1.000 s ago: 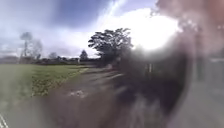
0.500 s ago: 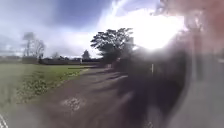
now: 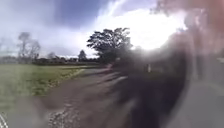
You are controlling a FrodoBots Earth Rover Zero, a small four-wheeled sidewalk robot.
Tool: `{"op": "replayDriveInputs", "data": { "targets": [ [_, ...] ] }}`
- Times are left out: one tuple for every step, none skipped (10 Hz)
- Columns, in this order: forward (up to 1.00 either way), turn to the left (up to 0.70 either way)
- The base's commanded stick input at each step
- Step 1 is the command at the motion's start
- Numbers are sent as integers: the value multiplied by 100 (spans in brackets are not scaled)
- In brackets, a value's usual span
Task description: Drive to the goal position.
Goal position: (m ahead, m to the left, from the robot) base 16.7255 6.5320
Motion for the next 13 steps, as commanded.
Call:
{"op": "replayDriveInputs", "data": {
  "targets": [
    [85,0],
    [85,0],
    [85,-1],
    [85,-12],
    [85,-24],
    [85,-32],
    [85,-33],
    [85,-34],
    [85,-29],
    [85,-16],
    [85,-4],
    [85,0],
    [85,0]
  ]
}}
